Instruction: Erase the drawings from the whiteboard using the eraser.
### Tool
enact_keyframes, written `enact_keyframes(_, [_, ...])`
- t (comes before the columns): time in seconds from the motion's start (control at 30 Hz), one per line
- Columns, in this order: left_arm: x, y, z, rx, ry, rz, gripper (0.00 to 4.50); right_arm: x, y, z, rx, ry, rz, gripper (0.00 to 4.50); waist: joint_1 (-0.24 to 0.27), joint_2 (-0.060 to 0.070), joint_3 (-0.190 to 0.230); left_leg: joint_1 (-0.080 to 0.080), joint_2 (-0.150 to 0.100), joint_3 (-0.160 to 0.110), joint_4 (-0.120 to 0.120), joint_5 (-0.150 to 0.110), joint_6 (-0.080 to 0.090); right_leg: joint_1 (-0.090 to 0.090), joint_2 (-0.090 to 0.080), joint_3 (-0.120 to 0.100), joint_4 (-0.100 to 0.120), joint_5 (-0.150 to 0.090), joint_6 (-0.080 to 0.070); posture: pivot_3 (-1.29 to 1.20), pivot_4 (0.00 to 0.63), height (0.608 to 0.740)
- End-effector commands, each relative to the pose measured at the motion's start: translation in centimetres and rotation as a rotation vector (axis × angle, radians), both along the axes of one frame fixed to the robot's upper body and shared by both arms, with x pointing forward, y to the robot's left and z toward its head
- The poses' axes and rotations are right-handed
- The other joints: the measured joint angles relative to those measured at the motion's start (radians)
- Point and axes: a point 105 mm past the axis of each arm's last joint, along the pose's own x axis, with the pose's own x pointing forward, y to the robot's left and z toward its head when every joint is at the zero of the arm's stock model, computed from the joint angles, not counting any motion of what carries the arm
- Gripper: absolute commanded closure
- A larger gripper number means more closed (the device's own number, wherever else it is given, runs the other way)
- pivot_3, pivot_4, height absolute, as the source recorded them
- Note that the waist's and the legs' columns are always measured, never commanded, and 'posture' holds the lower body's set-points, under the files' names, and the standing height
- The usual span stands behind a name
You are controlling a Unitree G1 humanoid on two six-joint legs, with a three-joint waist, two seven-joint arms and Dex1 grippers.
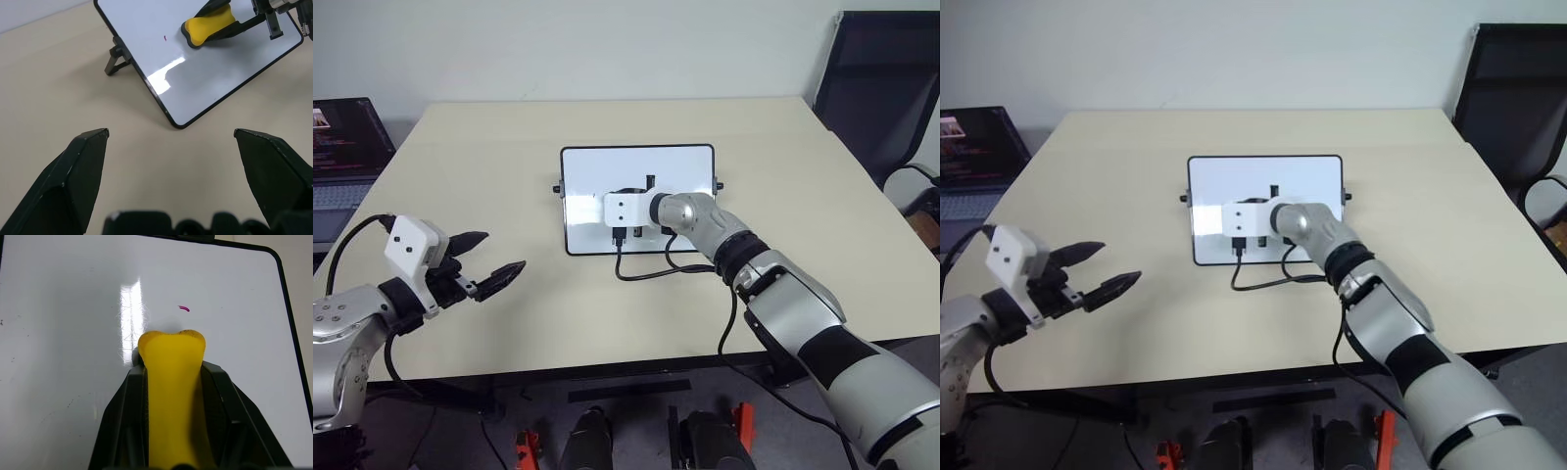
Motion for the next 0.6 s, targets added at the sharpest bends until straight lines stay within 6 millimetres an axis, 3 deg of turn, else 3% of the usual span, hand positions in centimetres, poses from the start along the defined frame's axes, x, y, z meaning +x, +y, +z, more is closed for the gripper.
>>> enact_keyframes(0.03, [-0.4, 0.2, 1.5, 0.029, -0.063, 0.003, 0.00, 1.0, -4.5, -2.3, -0.133, 0.070, -0.090, 3.39, 0.006, 0.000, 0.000, 0.000, 0.000, 0.000, 0.000, 0.000, 0.000, 0.000, 0.000, 0.000, 0.000, 0.000, 0.000, 0.00, 0.150, 0.740])
enact_keyframes(0.13, [-0.5, 0.2, 1.4, 0.027, -0.061, 0.005, 0.00, 0.6, -5.9, -3.9, -0.216, 0.114, -0.074, 3.39, 0.013, -0.001, -0.001, 0.000, 0.000, 0.000, 0.000, 0.001, 0.000, 0.000, 0.000, 0.000, 0.000, 0.000, 0.000, 0.00, 0.150, 0.740])
enact_keyframes(0.23, [-0.5, 0.2, 1.4, 0.026, -0.061, 0.005, 0.00, 0.2, -5.9, -4.4, -0.220, 0.145, -0.051, 3.39, 0.014, -0.003, -0.003, 0.001, 0.000, 0.000, 0.000, 0.001, 0.000, 0.001, 0.000, 0.000, 0.000, 0.001, -0.001, 0.00, 0.150, 0.740])
enact_keyframes(0.6, [-0.4, 0.1, 1.6, 0.025, -0.066, 0.003, 0.00, -0.7, 0.6, -1.0, 0.011, 0.051, 0.037, 3.40, -0.011, -0.003, -0.003, 0.000, 0.001, -0.001, 0.000, 0.001, 0.001, -0.001, 0.001, 0.001, 0.000, 0.004, -0.002, 0.00, 0.150, 0.740])
